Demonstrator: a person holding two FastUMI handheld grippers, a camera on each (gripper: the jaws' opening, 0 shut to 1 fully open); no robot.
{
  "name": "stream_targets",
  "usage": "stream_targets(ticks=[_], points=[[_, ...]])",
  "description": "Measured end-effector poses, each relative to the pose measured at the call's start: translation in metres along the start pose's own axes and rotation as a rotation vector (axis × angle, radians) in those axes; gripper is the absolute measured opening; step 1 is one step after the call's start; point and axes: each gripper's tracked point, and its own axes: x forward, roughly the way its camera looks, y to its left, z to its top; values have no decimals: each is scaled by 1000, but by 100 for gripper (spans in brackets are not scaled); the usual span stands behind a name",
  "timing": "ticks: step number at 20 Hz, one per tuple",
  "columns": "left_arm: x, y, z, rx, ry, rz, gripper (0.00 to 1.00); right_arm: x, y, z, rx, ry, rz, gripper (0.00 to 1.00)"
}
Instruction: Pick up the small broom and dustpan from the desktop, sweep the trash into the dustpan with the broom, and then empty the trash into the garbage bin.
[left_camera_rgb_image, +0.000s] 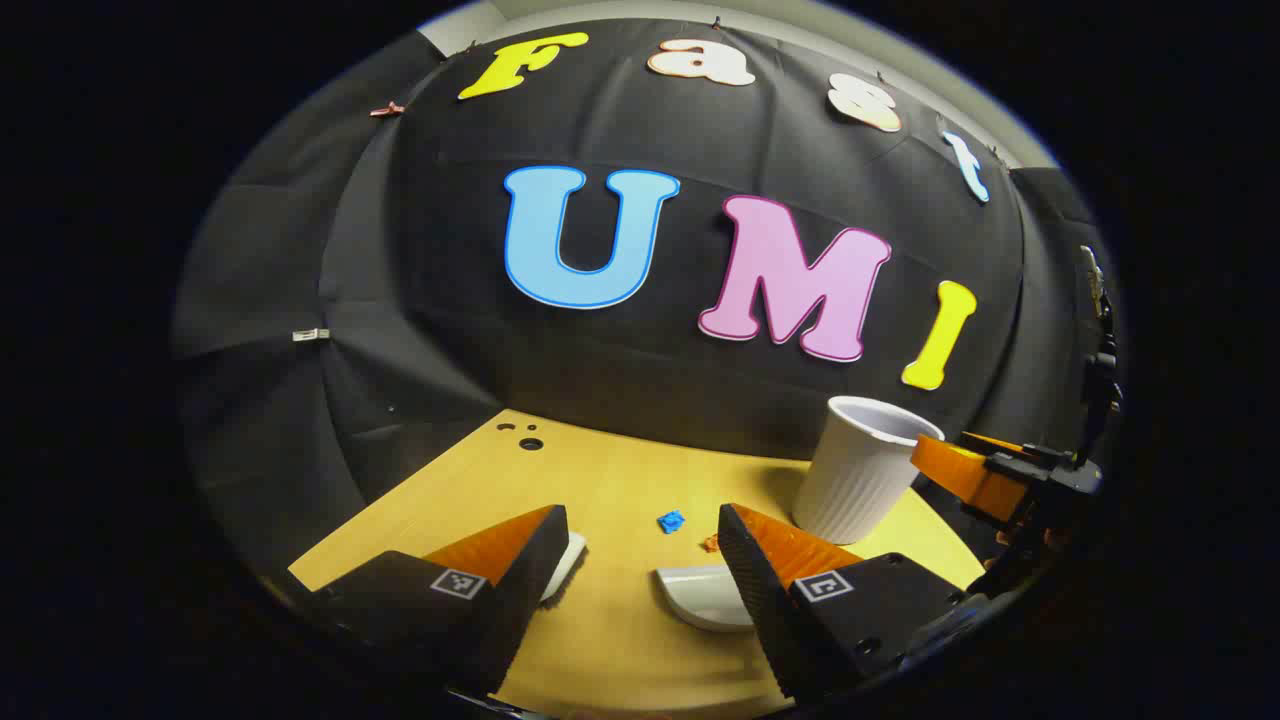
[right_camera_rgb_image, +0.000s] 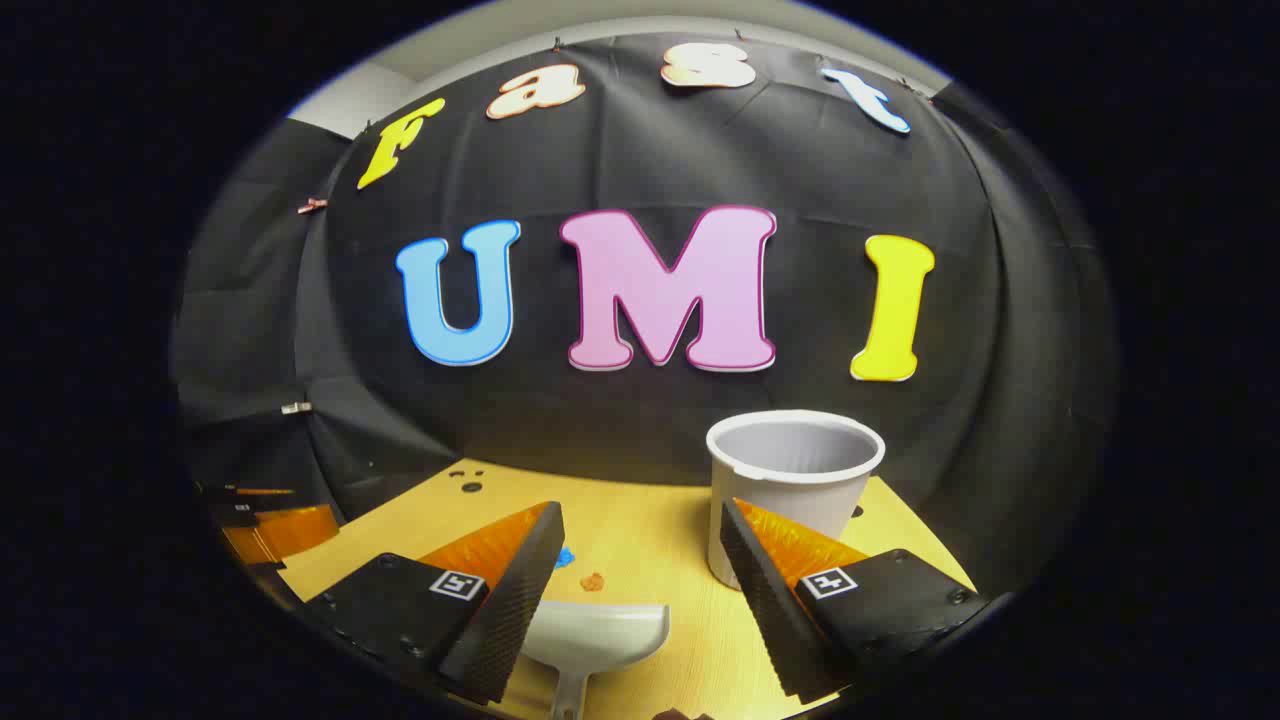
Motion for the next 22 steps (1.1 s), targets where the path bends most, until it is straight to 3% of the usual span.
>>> stream_targets(ticks=[4, 11, 16, 22], points=[[15, 0, -3, 75, -6, -5, 95, 8, 3, -14, -10, 29, 14, 98], [28, 6, -16, 109, 30, -28, 96, 10, 12, -31, -24, 78, 40, 98], [35, 24, -41, 109, 88, -14, 96, 12, 19, -45, -8, 122, 62, 98], [53, 63, -88, 97, 247, 14, 96, 13, 18, -71, -14, 216, 52, 99]])
